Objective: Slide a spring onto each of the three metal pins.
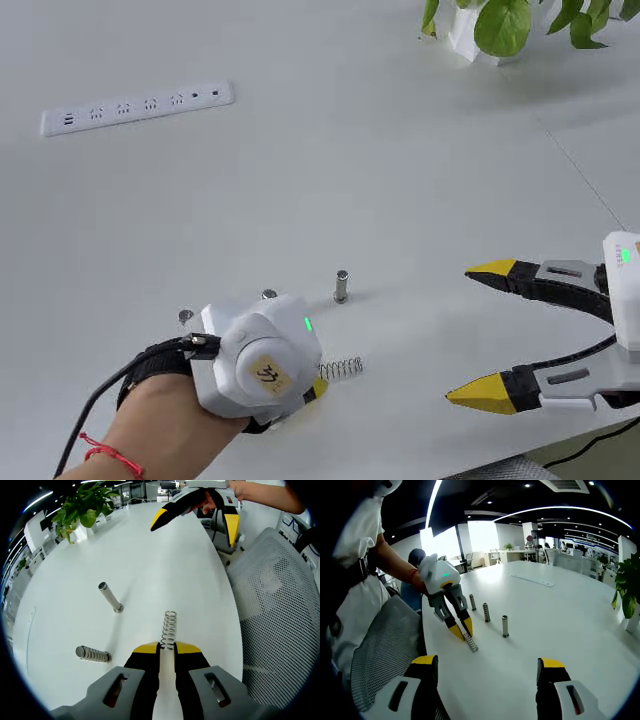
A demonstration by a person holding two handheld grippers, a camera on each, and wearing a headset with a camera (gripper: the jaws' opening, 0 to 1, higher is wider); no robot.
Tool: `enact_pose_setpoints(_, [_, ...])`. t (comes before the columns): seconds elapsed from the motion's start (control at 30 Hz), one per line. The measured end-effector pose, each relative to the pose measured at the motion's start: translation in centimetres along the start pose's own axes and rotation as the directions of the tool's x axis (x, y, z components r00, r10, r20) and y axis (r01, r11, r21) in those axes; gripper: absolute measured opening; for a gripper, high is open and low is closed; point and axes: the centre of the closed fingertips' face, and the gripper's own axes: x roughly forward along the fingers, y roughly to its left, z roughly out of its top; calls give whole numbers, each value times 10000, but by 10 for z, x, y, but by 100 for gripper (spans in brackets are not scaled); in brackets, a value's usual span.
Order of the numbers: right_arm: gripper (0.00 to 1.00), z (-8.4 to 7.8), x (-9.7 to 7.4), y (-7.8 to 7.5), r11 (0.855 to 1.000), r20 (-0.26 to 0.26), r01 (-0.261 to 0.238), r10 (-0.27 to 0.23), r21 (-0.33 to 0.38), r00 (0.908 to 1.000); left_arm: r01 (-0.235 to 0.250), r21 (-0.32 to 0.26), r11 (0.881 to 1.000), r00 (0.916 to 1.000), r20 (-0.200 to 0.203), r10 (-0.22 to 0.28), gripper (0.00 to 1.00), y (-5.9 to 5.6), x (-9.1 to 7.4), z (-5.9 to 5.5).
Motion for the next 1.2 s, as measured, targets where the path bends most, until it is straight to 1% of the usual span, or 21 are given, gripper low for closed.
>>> enact_pose_setpoints(0.2, [79,1,3,3,9999,-33,-140,140,15,9999,47,-143,9999,9995,304,-42,7,-2,-4,5])
enact_pose_setpoints(0.37, [78,4,5,6,9997,-117,-251,250,-51,9996,37,-306,9995,9975,711,-15,7,-4,-12,12])
enact_pose_setpoints(0.53, [76,12,6,7,9993,-93,-312,310,-219,9995,-19,-519,9986,9925,1218,82,7,-5,-24,20])
enact_pose_setpoints(0.57, [76,15,6,8,9991,-44,-337,336,-253,9994,-41,-551,9985,9901,1397,118,7,-5,-28,23])
enact_pose_setpoints(0.7, [72,24,8,15,9976,-32,-567,566,-410,9984,-178,-808,9966,9818,1868,327,7,-3,-41,30])
enact_pose_setpoints(0.77, [70,31,9,19,9964,19,-705,707,-463,9975,-234,-958,9951,9754,2159,438,7,-2,-49,34])
enact_pose_setpoints(0.87, [66,46,12,26,9942,205,-910,923,-570,9955,-319,-1230,9919,9624,2640,637,7,0,-63,41])
enact_pose_setpoints(0.97, [60,57,15,29,9924,318,-1035,1057,-659,9939,-401,-1390,9895,9514,2974,803,7,2,-75,46])
enact_pose_setpoints(1.07, [54,75,19,34,9888,607,-1323,1365,-690,9888,-537,-1531,9868,9364,3356,1030,7,5,-91,52])
enact_pose_setpoints(1.2, [47,92,25,38,9841,766,-1599,1658,-776,9832,-671,-1698,9832,9165,3790,1280,7,7,-108,57])
